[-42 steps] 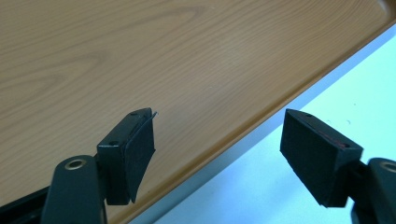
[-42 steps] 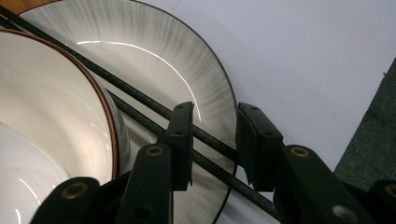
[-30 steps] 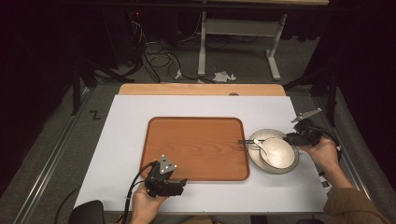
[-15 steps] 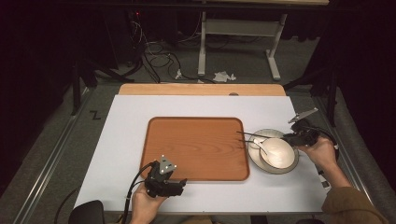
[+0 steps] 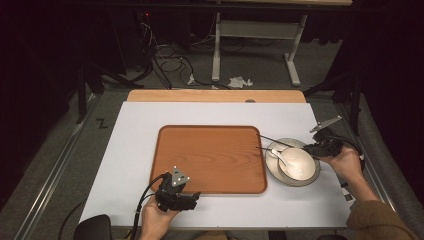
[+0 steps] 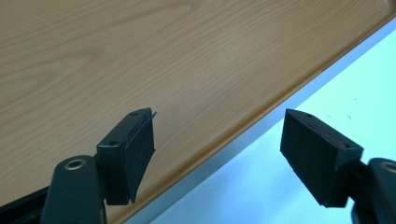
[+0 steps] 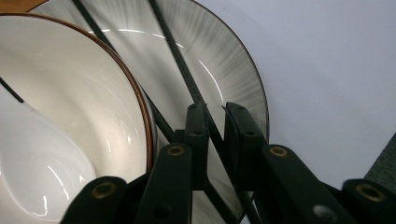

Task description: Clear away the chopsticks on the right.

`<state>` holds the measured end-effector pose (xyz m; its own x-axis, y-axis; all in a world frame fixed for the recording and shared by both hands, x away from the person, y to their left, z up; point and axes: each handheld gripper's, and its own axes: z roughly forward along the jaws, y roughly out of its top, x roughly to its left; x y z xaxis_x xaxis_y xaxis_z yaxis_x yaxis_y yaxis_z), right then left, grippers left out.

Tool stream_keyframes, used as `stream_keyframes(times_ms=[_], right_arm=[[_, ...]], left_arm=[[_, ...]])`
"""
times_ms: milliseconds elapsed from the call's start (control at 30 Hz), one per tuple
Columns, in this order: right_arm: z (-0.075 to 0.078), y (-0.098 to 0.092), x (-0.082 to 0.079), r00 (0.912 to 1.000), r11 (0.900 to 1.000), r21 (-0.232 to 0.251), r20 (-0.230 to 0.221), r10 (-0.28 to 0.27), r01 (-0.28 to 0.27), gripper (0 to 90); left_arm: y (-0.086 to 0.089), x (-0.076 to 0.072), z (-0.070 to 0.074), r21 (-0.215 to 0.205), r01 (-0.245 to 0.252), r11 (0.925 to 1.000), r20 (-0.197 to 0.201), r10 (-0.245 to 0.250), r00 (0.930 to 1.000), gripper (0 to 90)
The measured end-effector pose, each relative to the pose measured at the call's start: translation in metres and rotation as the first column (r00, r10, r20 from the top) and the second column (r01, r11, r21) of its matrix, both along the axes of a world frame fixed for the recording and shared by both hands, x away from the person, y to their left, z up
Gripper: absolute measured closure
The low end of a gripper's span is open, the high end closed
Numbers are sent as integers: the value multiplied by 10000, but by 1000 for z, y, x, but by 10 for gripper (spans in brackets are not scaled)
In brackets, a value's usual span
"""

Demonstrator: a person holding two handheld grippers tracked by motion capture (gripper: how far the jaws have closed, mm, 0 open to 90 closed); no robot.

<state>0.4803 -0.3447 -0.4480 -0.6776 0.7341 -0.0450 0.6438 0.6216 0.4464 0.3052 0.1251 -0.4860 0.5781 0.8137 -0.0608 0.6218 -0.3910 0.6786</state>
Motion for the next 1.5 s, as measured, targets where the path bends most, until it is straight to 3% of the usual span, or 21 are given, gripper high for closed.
stream_keyframes(times_ms=[367, 767, 1167, 1500], right_arm=[[-1, 1, -1, 9998, 9997, -140, 66, 213, -212, 859], [1, -2, -3, 9993, 9997, 146, 307, 190, -195, 866], [24, -6, -19, 9953, 9990, 456, 967, -29, -15, 868], [50, 0, -47, 9848, 9960, 897, 1729, -189, 34, 868]], left_arm=[[0, 0, 0, 13, 2, 10000, 18, -2, 10000, 261], [0, 0, 1, 11, 82, 10000, -6, -82, 10000, 261], [-7, 3, 2, -17, 447, 9990, 71, -447, 9990, 261], [-17, 12, 2, -61, 966, 9953, 43, -966, 9953, 261]])
